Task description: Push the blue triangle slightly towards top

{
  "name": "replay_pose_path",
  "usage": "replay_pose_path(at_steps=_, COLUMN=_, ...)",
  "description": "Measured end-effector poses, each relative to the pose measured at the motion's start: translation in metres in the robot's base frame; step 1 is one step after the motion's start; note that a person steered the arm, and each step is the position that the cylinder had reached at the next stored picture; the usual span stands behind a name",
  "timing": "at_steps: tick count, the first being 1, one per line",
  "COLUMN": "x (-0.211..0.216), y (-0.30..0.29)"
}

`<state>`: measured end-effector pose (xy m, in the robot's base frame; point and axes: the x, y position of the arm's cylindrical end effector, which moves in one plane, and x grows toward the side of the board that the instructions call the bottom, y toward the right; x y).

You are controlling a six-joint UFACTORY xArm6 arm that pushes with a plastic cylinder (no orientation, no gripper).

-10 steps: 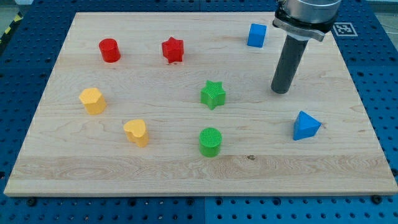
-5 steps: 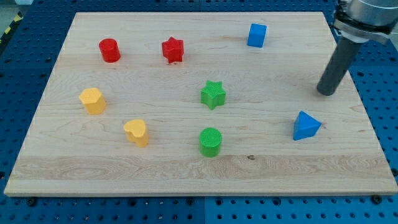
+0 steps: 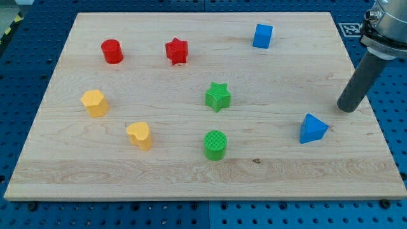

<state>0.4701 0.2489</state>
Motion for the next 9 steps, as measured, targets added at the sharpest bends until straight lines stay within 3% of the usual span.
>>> replay_pose_path(at_steps=2, x=0.007, y=0.000)
replay_pose_path(at_steps=7, x=0.104, y=-0.016)
replay_pose_path(at_steps=9, x=0.104, y=-0.016)
